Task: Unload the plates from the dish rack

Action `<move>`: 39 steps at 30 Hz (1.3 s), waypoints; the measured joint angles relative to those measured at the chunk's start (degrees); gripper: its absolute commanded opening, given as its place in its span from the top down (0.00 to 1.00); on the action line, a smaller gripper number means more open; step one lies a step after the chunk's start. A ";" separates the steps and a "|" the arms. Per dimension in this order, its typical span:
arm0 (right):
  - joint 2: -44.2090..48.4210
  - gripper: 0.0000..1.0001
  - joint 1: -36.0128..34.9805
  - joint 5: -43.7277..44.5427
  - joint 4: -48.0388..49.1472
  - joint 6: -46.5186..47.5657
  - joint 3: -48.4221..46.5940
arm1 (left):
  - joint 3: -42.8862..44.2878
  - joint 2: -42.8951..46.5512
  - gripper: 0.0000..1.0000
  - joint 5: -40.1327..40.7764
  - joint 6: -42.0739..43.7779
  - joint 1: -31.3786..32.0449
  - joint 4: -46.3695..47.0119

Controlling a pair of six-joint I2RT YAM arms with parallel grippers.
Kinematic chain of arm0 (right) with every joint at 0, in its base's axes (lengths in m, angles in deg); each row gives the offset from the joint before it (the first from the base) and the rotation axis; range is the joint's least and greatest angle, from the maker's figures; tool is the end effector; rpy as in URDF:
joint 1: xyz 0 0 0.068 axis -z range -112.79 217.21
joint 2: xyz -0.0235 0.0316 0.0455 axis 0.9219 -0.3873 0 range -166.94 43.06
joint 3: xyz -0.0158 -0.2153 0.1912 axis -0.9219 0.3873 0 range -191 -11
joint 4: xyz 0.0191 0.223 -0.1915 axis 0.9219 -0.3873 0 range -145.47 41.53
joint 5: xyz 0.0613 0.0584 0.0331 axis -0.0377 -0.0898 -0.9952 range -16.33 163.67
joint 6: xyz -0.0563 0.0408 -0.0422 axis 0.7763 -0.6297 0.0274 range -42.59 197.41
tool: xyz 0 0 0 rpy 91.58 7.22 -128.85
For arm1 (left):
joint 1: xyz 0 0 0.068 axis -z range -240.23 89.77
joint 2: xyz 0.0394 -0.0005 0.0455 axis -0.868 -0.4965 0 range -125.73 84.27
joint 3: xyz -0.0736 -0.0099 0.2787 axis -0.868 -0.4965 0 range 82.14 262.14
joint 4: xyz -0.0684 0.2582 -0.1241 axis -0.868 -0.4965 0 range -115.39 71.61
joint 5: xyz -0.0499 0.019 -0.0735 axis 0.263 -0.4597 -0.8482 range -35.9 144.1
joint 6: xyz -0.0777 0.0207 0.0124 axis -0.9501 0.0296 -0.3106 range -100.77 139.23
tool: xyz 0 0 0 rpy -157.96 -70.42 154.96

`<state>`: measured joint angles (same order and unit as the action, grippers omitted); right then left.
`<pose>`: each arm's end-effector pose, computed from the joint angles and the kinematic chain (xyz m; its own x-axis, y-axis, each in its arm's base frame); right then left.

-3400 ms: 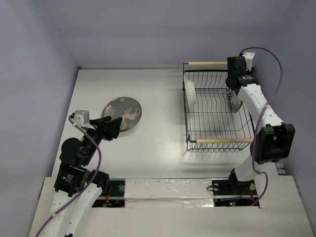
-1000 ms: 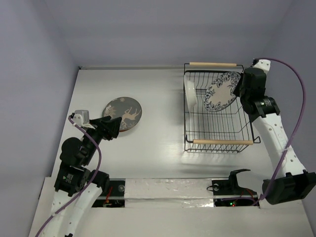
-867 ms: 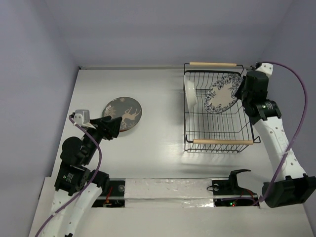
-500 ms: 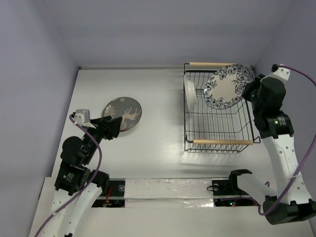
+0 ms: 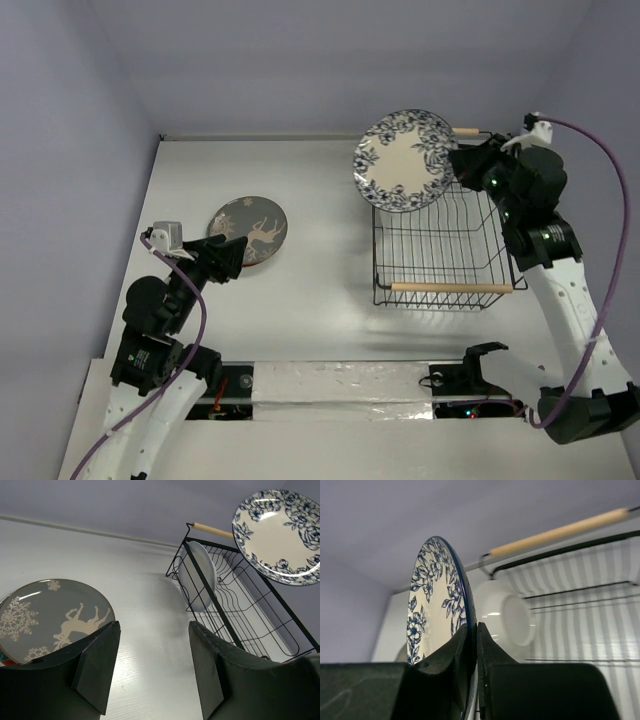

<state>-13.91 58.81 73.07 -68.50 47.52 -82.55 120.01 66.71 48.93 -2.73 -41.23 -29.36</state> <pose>0.2642 0.0397 0.4632 -0.1593 0.4802 -0.8626 -0.0888 0.8632 0.4970 0.1276 -0.0505 0.3749 -0.0103 -0.3903 -0.9206 0.4360 0.8268 -0.3554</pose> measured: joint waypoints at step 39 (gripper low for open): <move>-63.98 1.00 -34.27 -5.68 26.73 -17.55 -18.40 | 0.00 0.02 0.46 -0.17 0.00 -0.74 0.00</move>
<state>-77.89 24.54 67.38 -41.77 29.97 -100.95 120.01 66.73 48.75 -2.73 -41.97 -29.36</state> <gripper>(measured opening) 0.128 0.542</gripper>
